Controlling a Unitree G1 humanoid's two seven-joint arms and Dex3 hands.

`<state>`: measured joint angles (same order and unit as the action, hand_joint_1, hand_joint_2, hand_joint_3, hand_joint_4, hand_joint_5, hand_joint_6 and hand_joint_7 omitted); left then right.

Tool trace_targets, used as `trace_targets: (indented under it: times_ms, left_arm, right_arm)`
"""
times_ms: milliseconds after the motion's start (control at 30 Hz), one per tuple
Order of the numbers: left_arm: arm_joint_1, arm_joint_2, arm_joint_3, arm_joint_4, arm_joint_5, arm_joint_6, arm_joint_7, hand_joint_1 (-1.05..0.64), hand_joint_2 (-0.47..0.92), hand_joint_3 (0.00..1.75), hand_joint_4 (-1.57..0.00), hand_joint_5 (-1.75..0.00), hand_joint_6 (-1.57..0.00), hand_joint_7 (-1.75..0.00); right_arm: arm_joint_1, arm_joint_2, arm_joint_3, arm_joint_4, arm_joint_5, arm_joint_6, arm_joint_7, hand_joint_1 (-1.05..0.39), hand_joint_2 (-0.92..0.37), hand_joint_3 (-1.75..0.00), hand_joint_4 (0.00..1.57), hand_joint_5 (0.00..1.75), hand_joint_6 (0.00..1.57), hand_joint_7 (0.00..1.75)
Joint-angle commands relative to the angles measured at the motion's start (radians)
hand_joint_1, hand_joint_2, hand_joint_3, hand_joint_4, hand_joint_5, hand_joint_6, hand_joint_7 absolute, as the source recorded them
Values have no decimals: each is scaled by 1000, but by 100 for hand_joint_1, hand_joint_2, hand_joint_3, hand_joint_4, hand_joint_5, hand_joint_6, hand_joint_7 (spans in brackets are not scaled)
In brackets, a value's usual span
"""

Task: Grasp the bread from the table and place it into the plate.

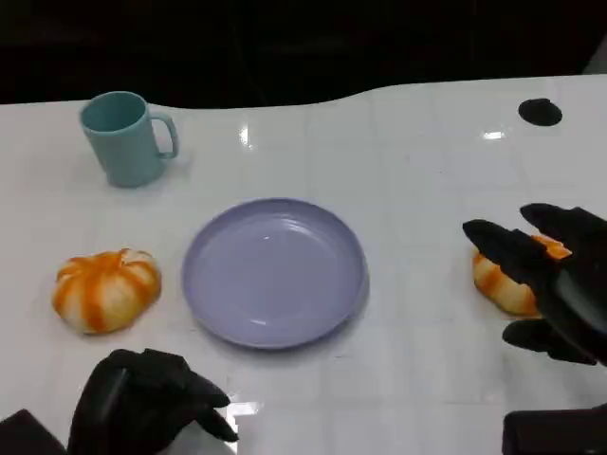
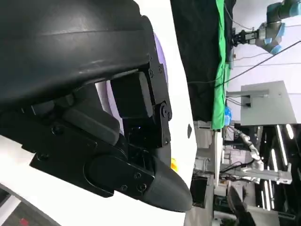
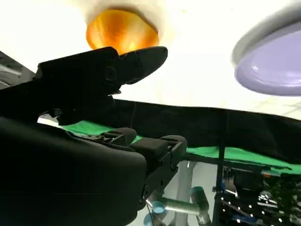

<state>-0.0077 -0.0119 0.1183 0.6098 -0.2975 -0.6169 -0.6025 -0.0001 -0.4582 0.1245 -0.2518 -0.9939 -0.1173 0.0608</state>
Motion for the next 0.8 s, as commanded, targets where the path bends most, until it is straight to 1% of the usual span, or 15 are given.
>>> trace_targets:
  times_ms: [33,233,367,467,600,633,700,800]
  left_arm:
    - [18,13,0,-27,-1,11,5,-105,91,0,-155,-46,-157,-24]
    - [29,12,-5,-54,-5,34,6,-105,90,0,-155,-46,-157,-25]
    - [33,13,-7,-63,-3,34,8,-105,90,0,-155,-46,-157,-25]
    - [34,16,-8,-68,2,44,13,-105,89,0,-155,-46,-157,-25]
    - [36,17,-9,-71,5,48,17,-105,90,0,-156,-46,-157,-25]
    - [34,16,-8,-66,5,38,14,-105,90,0,-156,-46,-157,-26]
    - [32,16,-8,-60,5,28,11,-105,91,1,-155,-46,-157,-25]
    - [34,16,-10,-62,3,32,11,-105,91,1,-155,-46,-157,-25]
  right_arm:
    - [-15,-17,16,22,-45,57,24,-61,-89,0,18,13,25,0]
    - [-36,-20,37,61,-58,94,20,-59,-89,0,17,15,25,0]
    - [-65,-12,54,99,-52,113,27,-56,-86,0,19,17,28,1]
    - [-106,1,77,149,-46,126,28,-53,-83,0,20,19,30,2]
    - [-128,-2,96,173,-42,143,29,-51,-82,0,20,19,31,2]
    - [-159,3,110,222,-51,146,13,-51,-82,0,20,19,31,1]
    - [-214,12,134,314,-53,146,-17,-49,-80,0,25,21,34,3]
    - [-265,15,161,406,-51,144,-53,-46,-78,0,27,21,36,3]
